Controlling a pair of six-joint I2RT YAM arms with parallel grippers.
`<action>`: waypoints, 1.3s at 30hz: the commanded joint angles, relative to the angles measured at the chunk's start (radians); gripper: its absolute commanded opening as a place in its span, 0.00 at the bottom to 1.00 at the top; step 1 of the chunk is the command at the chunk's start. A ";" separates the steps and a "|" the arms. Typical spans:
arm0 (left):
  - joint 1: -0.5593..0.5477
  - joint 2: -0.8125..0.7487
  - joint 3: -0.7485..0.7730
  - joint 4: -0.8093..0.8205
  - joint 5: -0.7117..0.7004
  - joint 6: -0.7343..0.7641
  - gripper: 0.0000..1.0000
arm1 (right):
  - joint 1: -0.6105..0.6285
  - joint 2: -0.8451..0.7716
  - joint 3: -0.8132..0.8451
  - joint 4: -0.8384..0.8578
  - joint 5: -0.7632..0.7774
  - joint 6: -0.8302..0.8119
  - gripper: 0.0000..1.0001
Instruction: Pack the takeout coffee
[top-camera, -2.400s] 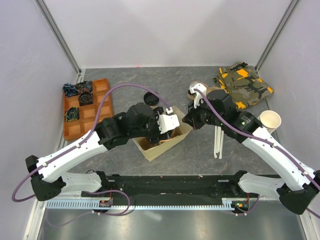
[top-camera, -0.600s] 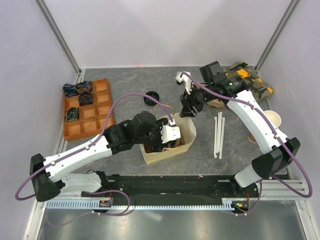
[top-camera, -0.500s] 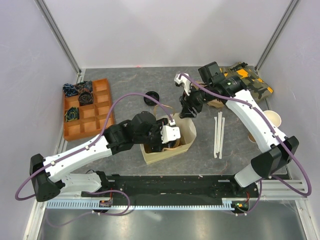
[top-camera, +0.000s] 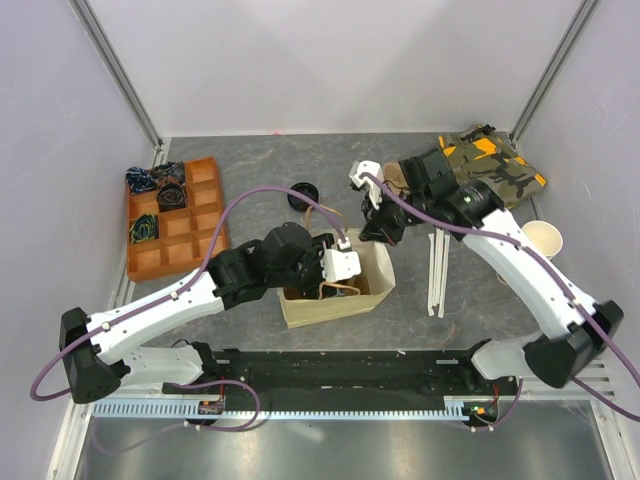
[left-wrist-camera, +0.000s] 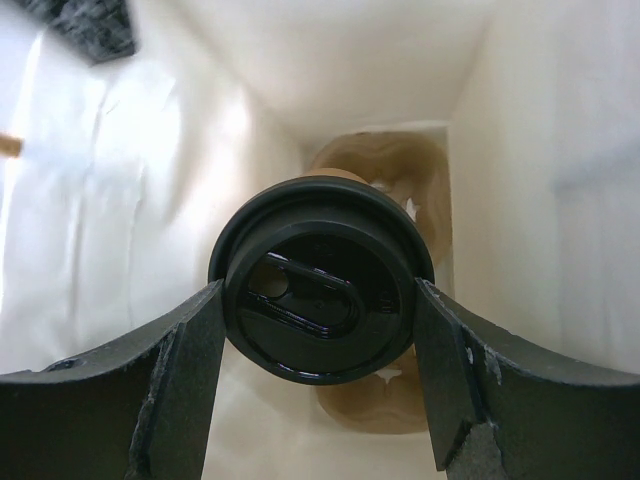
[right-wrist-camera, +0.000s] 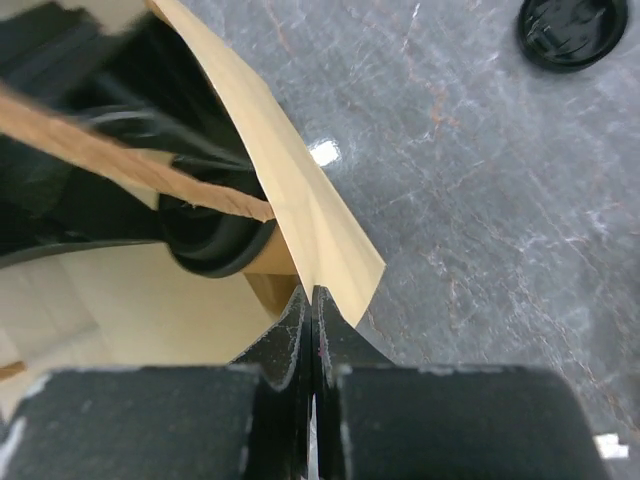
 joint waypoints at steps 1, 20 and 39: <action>0.001 -0.029 -0.024 0.074 -0.049 0.056 0.15 | 0.068 -0.130 -0.081 0.182 0.155 0.151 0.00; -0.041 -0.099 -0.156 0.136 -0.086 0.193 0.15 | 0.393 -0.267 -0.189 0.305 0.558 0.222 0.00; -0.064 -0.077 -0.218 0.136 -0.155 0.198 0.14 | 0.444 -0.293 -0.235 0.348 0.606 0.259 0.00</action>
